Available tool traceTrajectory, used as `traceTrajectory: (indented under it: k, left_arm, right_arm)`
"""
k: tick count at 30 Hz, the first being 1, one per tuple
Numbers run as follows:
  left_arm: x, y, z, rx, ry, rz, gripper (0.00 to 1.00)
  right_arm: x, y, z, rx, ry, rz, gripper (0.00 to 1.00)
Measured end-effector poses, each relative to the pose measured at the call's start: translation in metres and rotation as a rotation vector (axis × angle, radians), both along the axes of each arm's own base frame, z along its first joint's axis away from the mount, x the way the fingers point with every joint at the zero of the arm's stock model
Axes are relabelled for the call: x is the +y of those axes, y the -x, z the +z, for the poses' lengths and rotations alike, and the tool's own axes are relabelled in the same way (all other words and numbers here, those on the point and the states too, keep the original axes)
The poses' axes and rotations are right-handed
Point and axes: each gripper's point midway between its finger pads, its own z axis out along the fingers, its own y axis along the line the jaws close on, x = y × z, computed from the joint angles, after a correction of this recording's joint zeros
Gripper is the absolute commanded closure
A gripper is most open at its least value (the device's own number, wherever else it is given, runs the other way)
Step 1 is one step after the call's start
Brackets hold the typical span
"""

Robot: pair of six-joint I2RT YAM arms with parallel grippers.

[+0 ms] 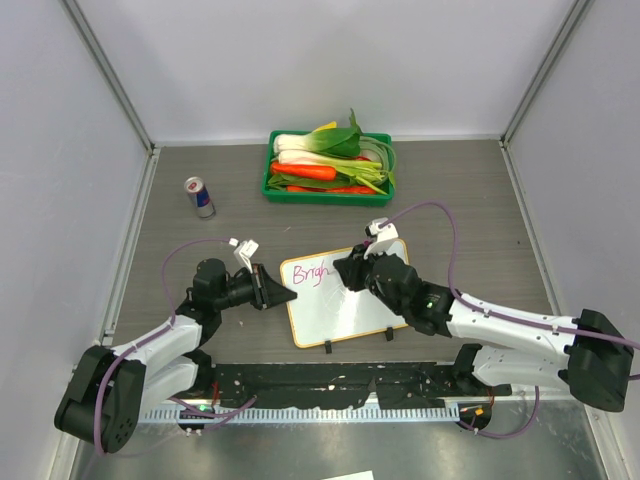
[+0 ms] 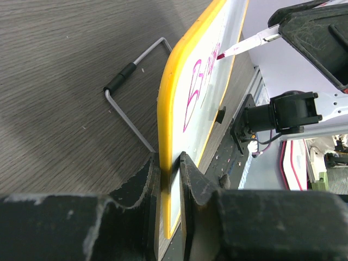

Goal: Write a sentence on the whiteboard

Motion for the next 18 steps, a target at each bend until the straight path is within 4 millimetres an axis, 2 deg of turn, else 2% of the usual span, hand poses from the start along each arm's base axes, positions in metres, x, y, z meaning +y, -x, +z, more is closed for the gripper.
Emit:
traceTrajectory:
  k: [11,18]
  left_arm:
    - [0.000,0.000,0.000,-0.001,0.002,-0.003,1.00]
    - [0.000,0.000,0.001,-0.002,0.002,-0.004,1.00]
  right_arm:
    - [-0.001,0.002,0.004,-0.004,-0.009,0.011,0.99]
    - [-0.005,-0.002,0.032,-0.054,-0.089,0.000,0.99]
